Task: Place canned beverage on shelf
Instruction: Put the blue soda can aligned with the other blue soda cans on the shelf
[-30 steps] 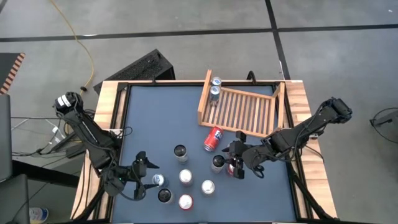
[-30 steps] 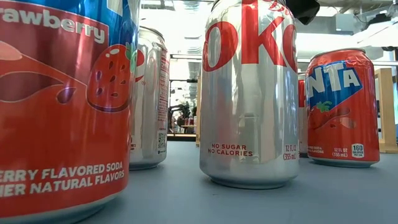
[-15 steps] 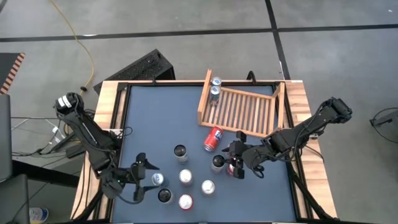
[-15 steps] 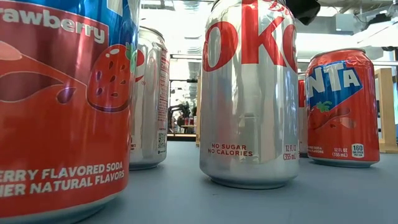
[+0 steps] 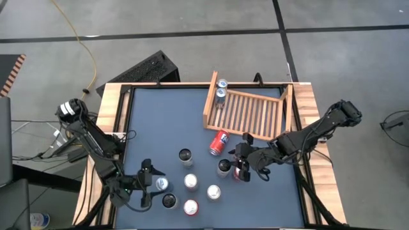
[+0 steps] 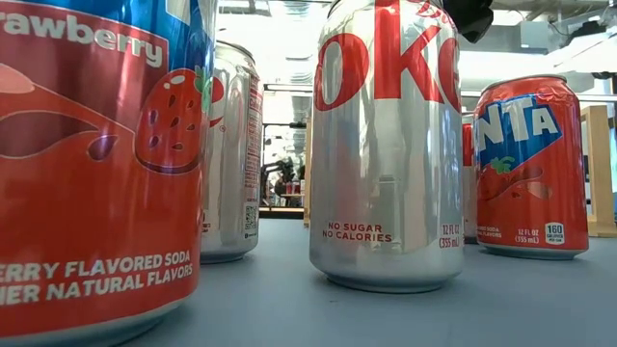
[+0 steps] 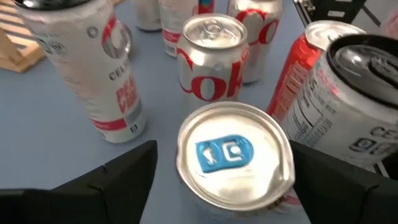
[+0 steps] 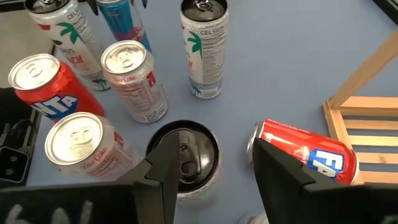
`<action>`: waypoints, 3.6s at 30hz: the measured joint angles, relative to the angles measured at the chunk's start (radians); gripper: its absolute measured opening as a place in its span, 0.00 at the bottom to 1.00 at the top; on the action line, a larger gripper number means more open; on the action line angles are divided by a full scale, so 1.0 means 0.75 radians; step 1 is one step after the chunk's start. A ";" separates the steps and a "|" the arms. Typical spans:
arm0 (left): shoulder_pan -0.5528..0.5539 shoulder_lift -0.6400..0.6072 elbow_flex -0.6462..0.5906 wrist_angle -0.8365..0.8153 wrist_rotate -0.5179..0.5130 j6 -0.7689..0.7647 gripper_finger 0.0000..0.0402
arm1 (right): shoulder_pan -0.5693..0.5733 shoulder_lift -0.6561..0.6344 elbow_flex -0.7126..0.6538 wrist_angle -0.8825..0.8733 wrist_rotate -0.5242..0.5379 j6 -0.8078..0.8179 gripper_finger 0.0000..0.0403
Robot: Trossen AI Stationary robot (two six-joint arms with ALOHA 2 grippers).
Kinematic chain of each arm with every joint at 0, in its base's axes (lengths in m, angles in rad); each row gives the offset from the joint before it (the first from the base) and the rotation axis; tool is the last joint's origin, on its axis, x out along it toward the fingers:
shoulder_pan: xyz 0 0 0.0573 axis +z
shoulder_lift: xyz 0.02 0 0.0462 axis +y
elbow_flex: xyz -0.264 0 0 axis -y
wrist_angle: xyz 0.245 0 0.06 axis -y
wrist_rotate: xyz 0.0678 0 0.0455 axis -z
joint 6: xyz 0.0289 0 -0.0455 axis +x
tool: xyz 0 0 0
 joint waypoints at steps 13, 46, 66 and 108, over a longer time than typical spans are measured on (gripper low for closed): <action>0.027 -0.024 0.034 -0.047 -0.081 0.026 0.56 | 0.001 0.000 0.000 0.000 0.011 -0.006 0.45; 0.627 -0.674 0.158 -0.030 1.041 1.164 0.56 | -0.225 0.021 0.000 0.639 -0.347 -0.541 0.57; 1.059 -0.625 0.158 0.044 1.810 1.309 0.56 | -0.248 0.319 0.202 0.860 -0.494 -0.568 0.69; 1.189 -0.285 0.416 -0.091 2.179 1.560 0.56 | -0.305 0.717 0.676 0.607 -0.755 -0.561 0.86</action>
